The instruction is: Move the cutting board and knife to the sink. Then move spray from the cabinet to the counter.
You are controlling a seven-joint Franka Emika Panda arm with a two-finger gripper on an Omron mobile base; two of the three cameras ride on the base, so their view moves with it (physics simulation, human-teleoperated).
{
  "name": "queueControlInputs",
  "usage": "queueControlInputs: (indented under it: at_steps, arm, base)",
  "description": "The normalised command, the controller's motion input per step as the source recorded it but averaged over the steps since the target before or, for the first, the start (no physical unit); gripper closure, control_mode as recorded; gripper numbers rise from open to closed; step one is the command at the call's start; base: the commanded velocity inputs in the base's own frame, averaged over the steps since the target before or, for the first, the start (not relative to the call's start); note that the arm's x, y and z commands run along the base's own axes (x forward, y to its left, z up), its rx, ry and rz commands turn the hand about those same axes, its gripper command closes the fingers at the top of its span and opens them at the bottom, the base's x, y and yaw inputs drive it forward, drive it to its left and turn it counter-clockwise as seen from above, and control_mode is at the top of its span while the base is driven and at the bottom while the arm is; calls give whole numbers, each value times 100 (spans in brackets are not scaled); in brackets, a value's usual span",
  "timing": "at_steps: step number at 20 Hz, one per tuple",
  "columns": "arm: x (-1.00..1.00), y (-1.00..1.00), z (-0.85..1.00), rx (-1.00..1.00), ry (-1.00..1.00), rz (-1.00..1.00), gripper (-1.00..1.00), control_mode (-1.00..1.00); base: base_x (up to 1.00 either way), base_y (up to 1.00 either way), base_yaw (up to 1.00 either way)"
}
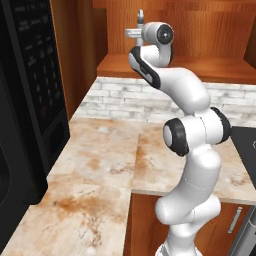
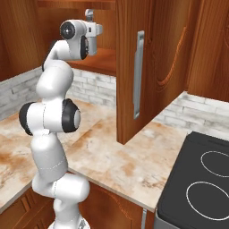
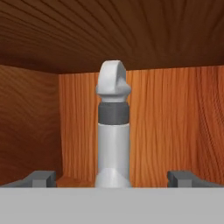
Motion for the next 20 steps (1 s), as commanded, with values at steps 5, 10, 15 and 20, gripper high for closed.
queueControlInputs:
  at_steps: [5,10,15,20]
  arm:
    - [16,1,0,0,0,0,-100,-100]
    - [16,0,0,0,0,0,-100,-100]
    - [19,0,-1,0,0,0,-100,-100]
    - [19,0,0,0,0,0,-100,-100]
  base:
    - [0,0,0]
    - [0,0,0]
    - [0,0,0]
    - [0,0,0]
